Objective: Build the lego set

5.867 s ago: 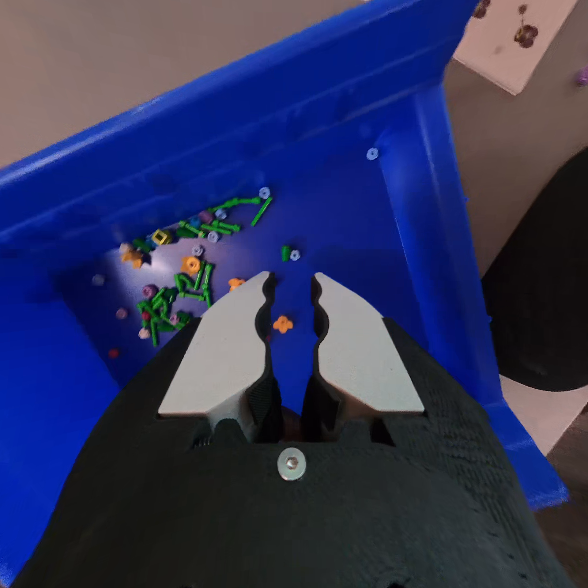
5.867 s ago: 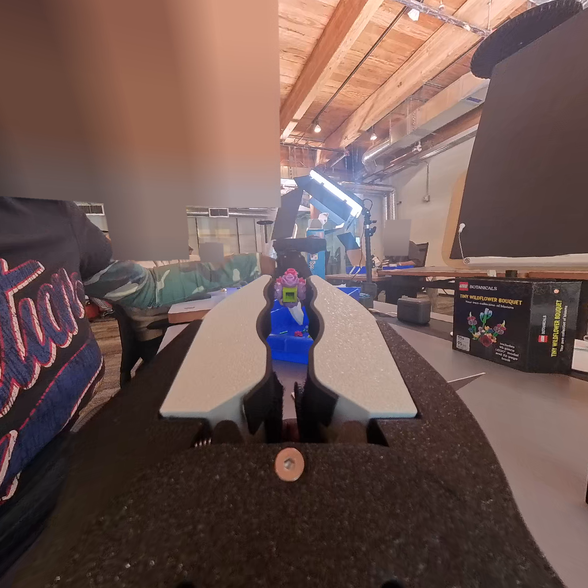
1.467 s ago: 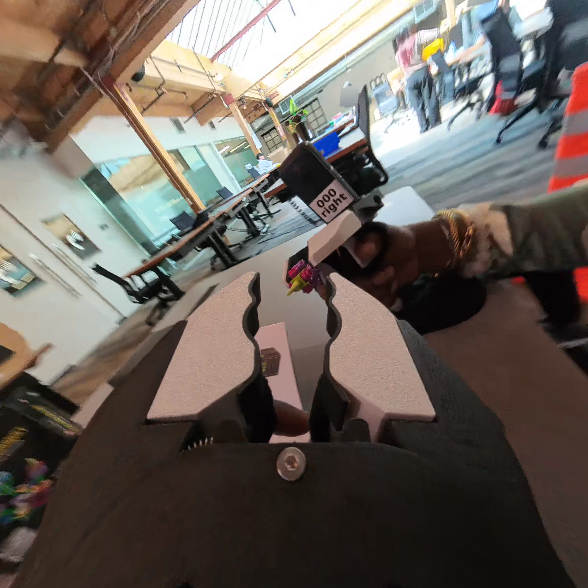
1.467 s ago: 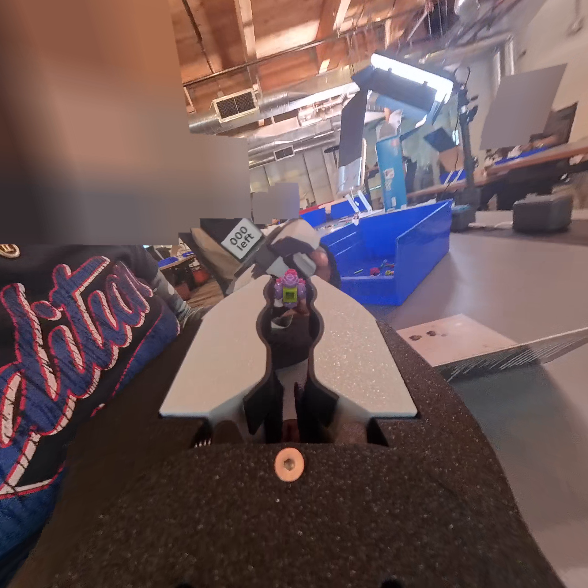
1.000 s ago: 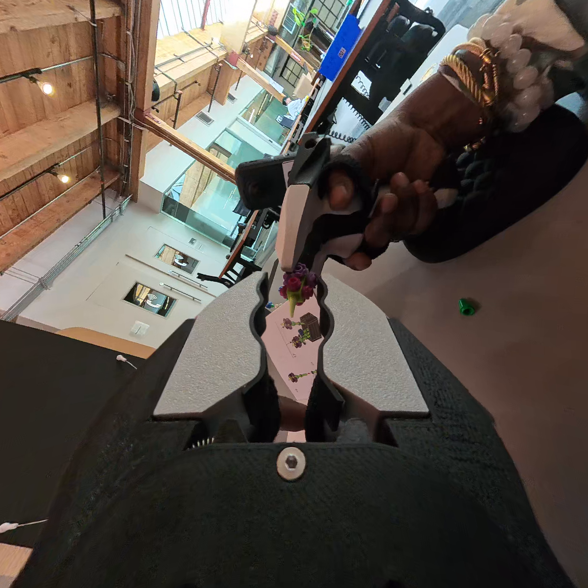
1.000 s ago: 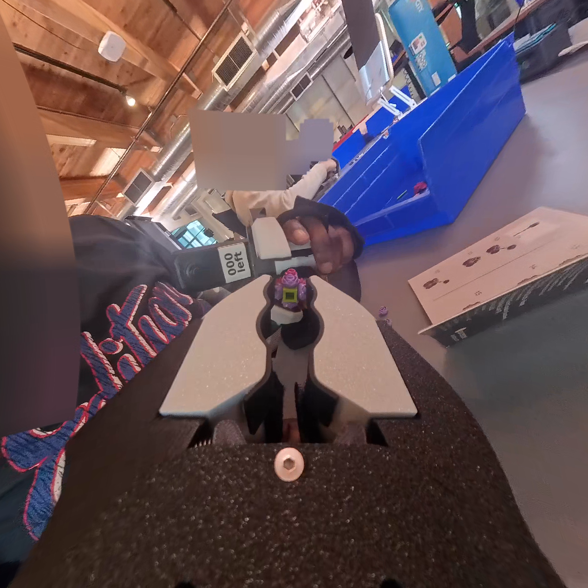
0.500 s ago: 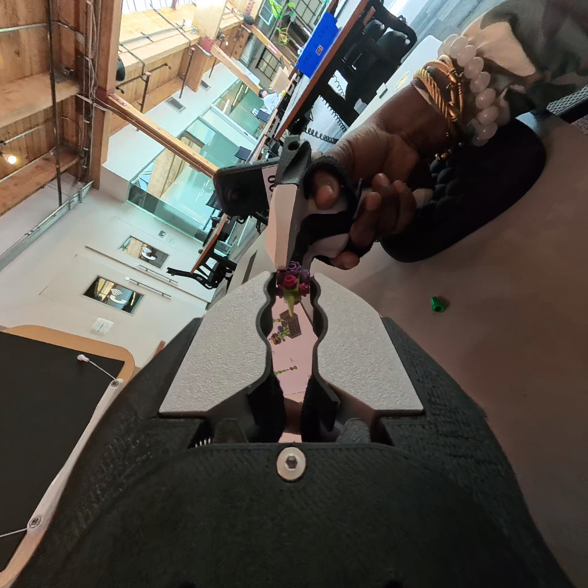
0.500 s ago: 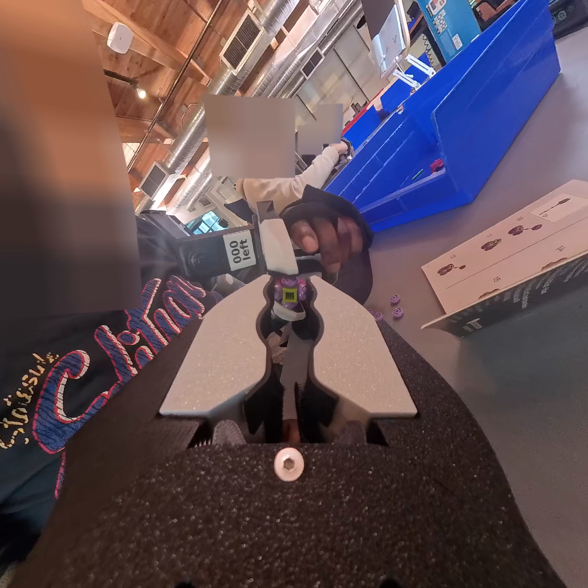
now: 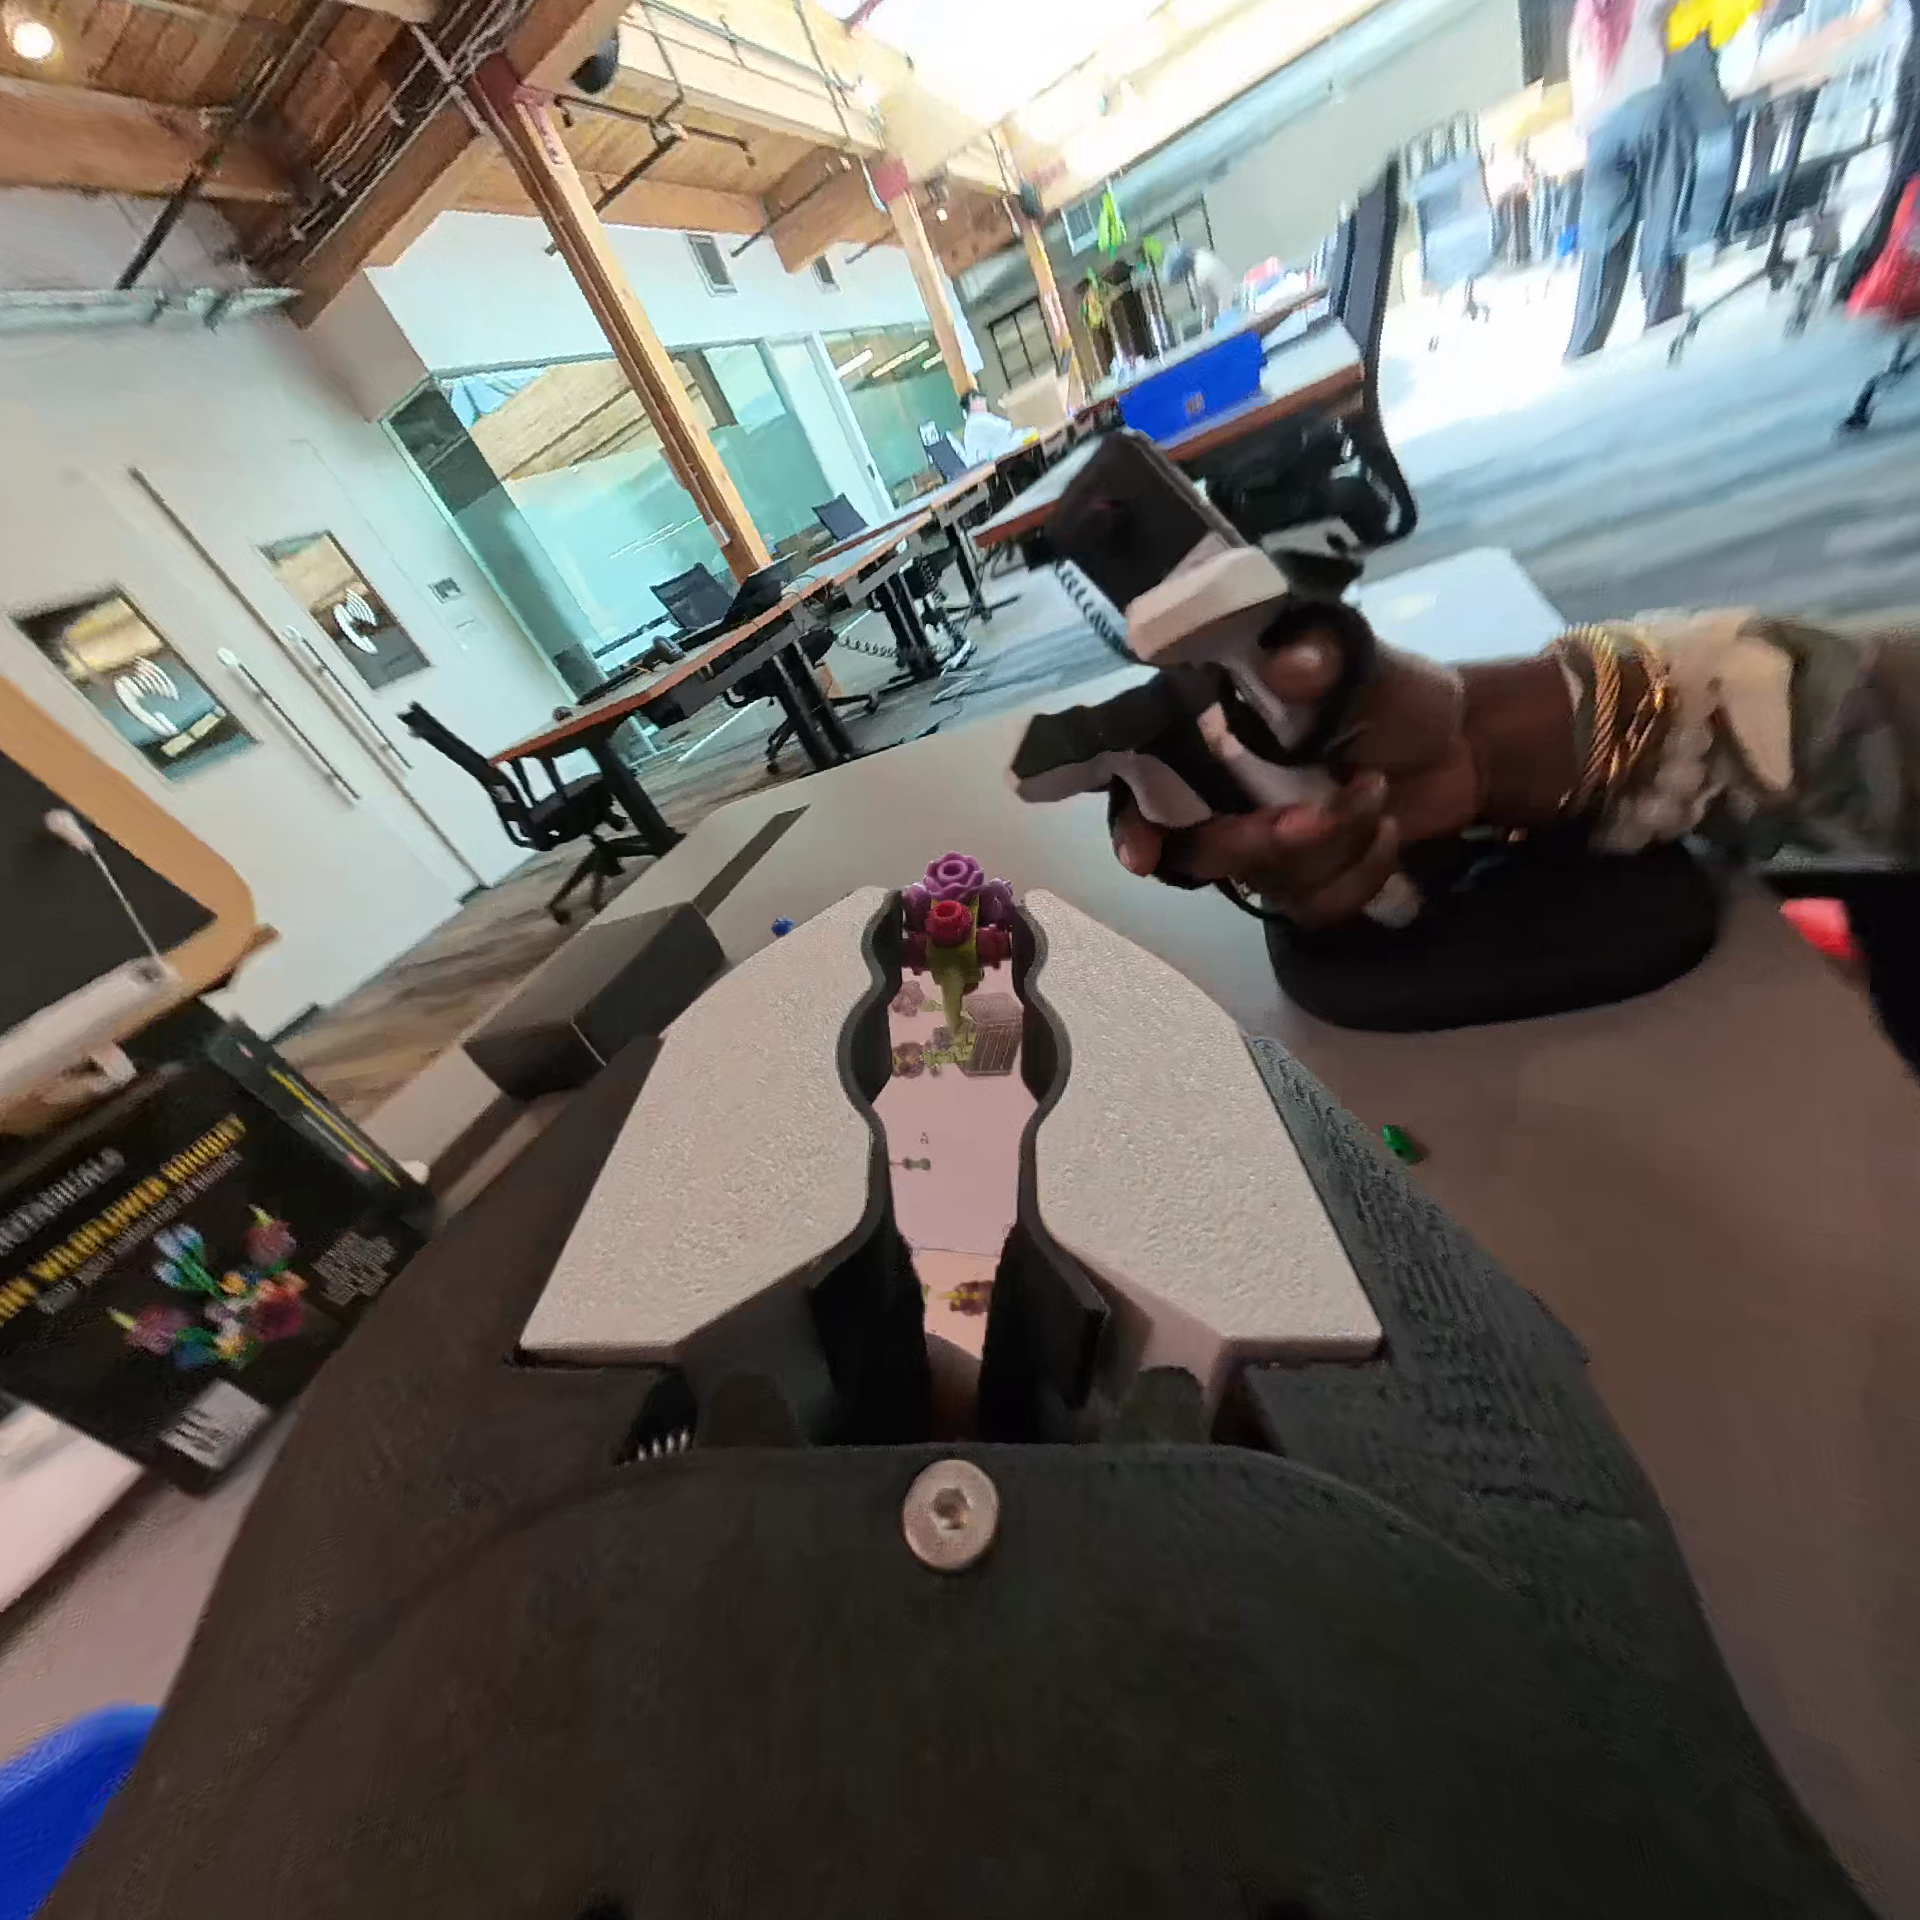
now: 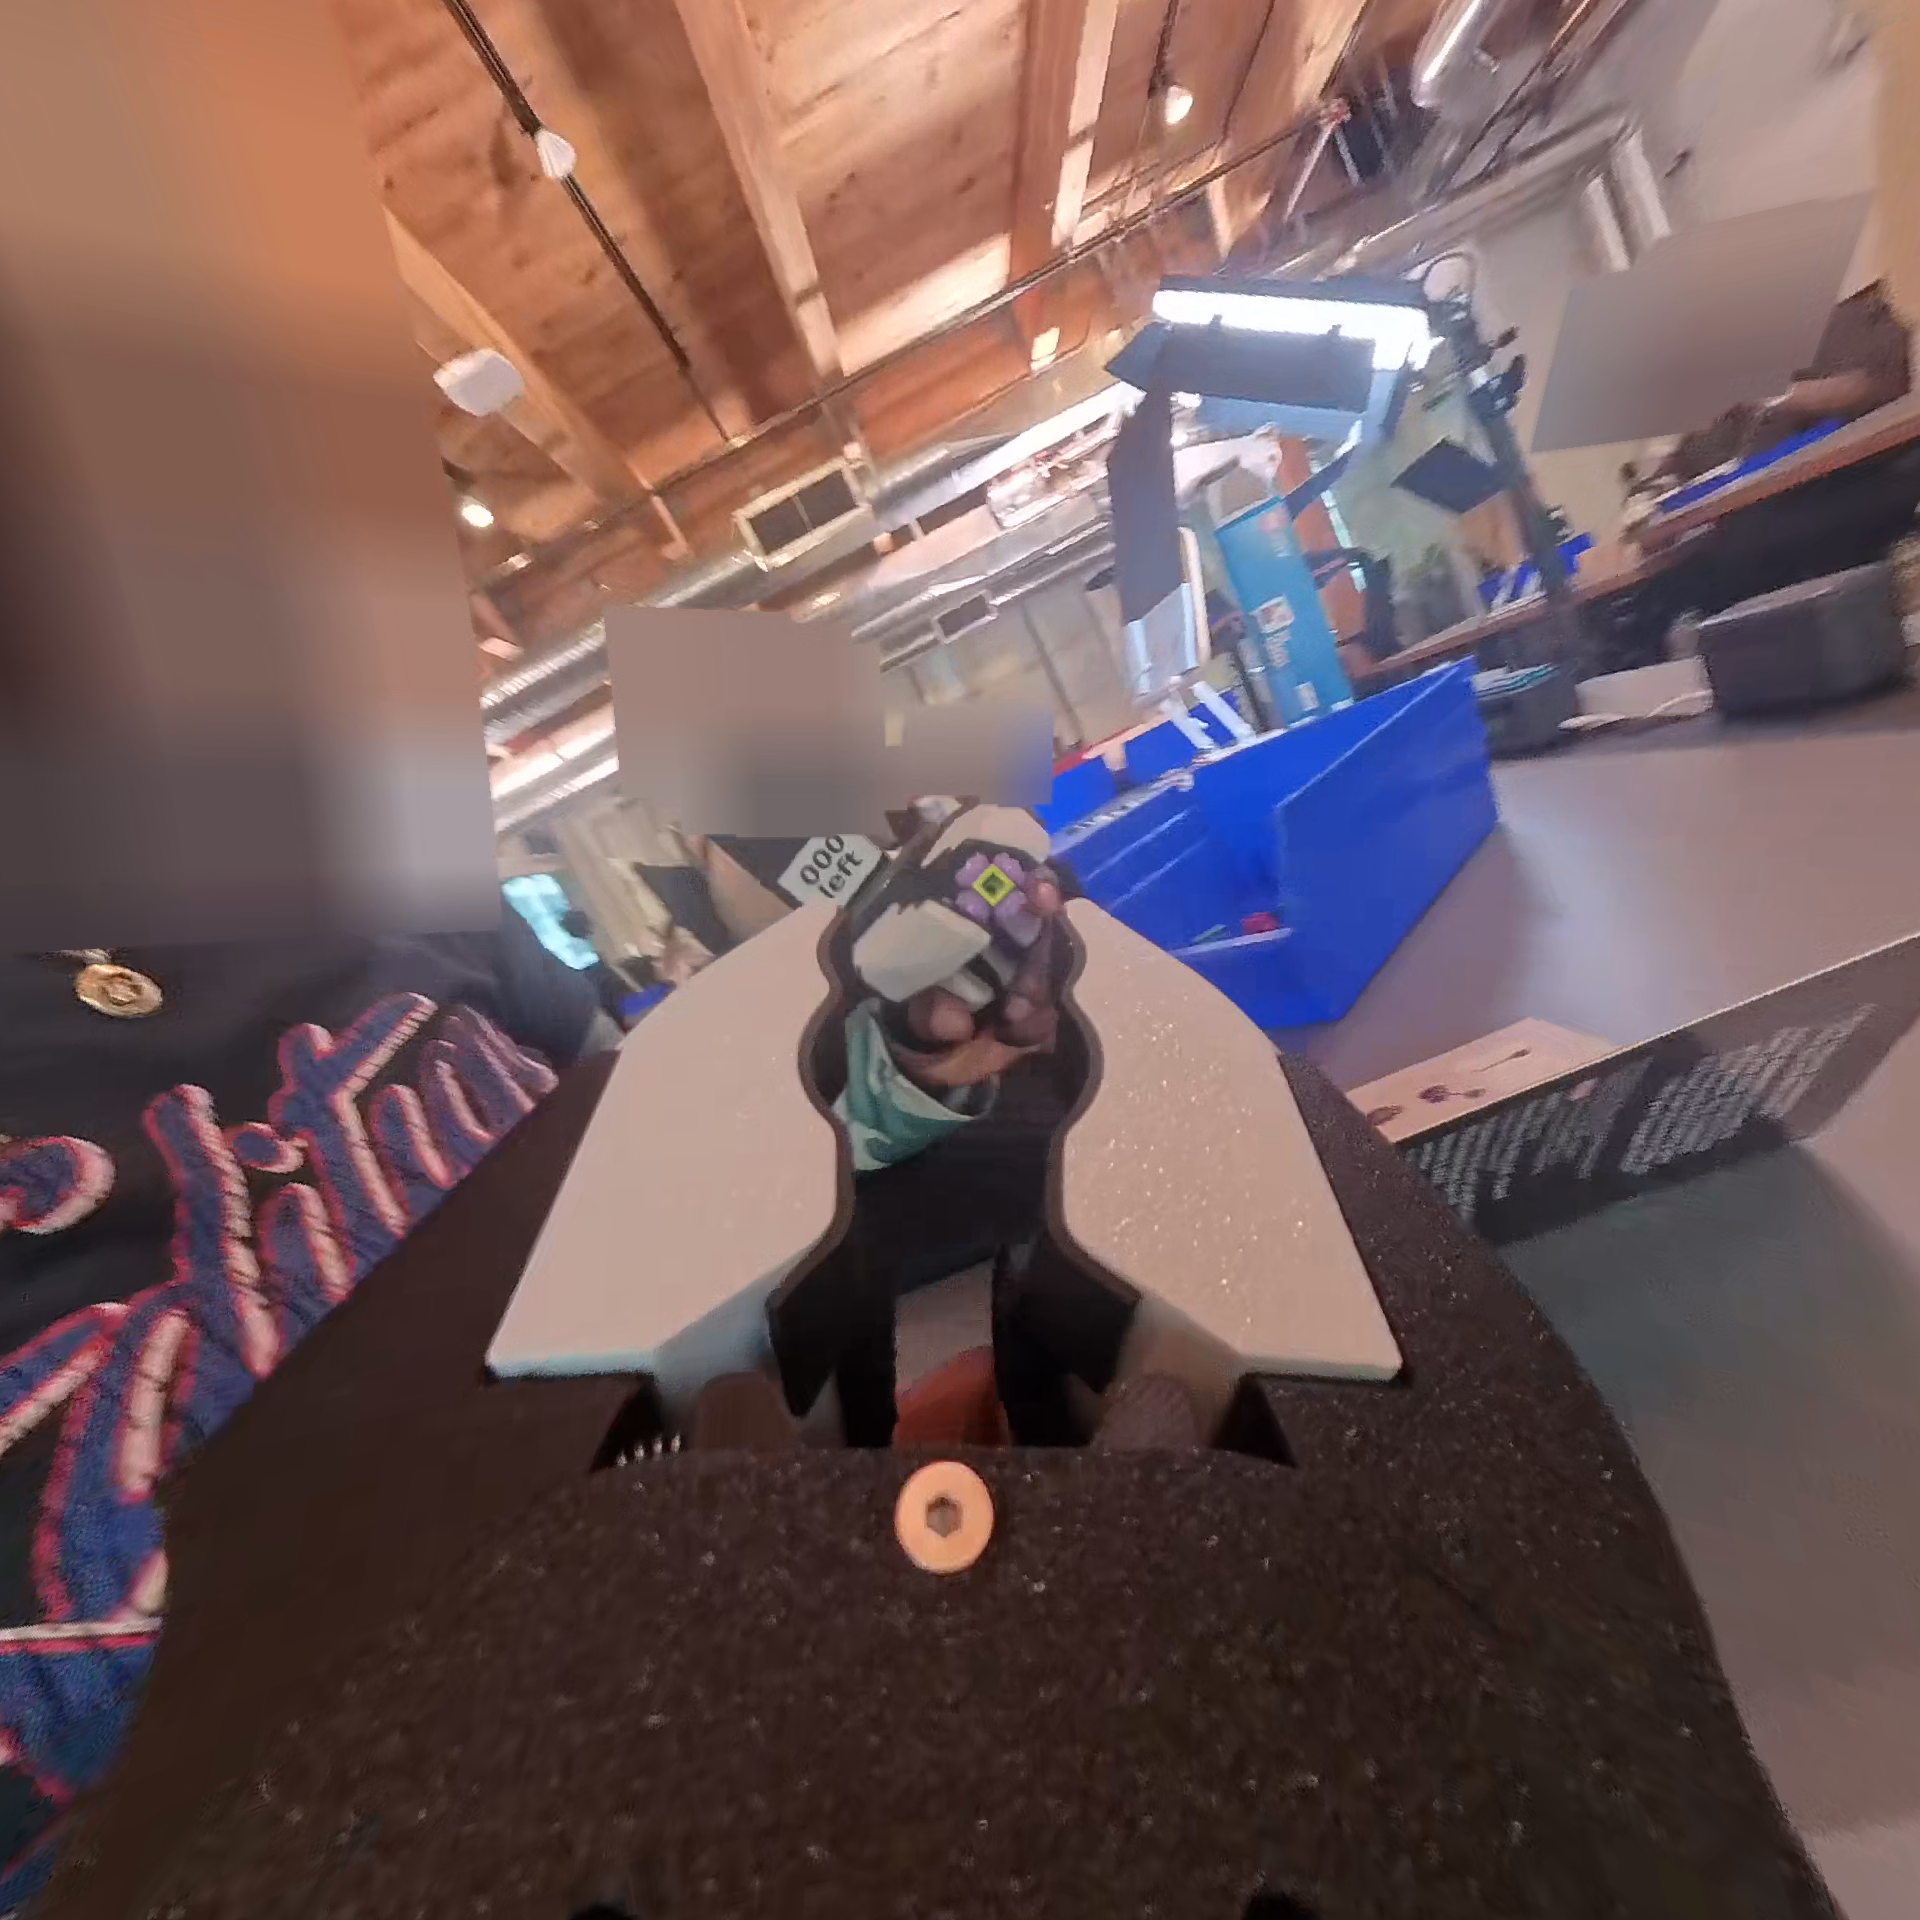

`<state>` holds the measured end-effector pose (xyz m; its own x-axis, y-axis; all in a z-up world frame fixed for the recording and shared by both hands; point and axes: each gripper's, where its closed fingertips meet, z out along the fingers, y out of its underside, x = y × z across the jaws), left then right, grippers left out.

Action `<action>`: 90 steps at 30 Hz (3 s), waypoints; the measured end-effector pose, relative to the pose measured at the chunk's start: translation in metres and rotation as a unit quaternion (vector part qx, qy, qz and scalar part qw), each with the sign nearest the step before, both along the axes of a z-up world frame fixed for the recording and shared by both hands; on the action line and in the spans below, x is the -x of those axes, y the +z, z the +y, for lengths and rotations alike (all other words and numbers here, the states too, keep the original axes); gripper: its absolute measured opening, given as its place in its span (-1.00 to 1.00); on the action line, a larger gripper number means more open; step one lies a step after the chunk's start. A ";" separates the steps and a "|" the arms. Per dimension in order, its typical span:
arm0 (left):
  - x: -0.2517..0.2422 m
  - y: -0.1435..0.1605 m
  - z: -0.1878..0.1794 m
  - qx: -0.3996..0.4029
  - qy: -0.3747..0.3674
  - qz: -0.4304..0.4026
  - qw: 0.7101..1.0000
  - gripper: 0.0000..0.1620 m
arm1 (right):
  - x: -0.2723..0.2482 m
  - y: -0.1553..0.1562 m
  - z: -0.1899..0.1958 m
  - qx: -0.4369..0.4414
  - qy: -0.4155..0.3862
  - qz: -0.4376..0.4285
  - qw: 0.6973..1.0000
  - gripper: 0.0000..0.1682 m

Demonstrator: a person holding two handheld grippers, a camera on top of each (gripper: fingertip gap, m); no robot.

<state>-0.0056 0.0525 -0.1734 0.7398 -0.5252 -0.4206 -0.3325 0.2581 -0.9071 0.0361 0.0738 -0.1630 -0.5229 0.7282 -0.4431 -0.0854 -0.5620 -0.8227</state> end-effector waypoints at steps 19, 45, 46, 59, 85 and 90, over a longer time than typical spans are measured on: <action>0.041 -0.013 -0.003 0.084 0.022 -0.132 0.987 -0.75 | -0.019 -0.061 -0.050 -0.278 0.012 -0.184 0.943 -0.82; 0.025 -0.047 0.001 0.160 -0.010 -0.072 0.984 -0.75 | -0.025 -0.121 -0.039 -0.409 0.065 -0.302 0.859 -0.77; 0.026 -0.047 0.001 0.161 -0.010 -0.075 0.984 -0.75 | -0.025 -0.120 -0.039 -0.410 0.065 -0.300 0.859 -0.77; 0.027 -0.051 0.002 0.167 -0.004 -0.068 0.984 -0.75 | -0.029 -0.118 -0.054 -0.457 0.097 -0.304 0.830 -0.77; 0.022 -0.054 -0.001 0.169 -0.011 -0.044 0.985 -0.75 | -0.023 -0.138 -0.042 -0.580 0.188 -0.433 0.663 -0.91; 0.022 -0.053 -0.001 0.169 -0.011 -0.045 0.985 -0.75 | -0.035 -0.098 -0.014 -0.461 0.030 -0.371 0.805 -0.92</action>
<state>-0.0273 0.0513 -0.2263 0.7532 -0.6397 -0.1532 -0.2451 -0.0568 -0.9678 0.0713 0.0593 -0.2607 -0.4103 0.9096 0.0657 0.6262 0.3334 -0.7048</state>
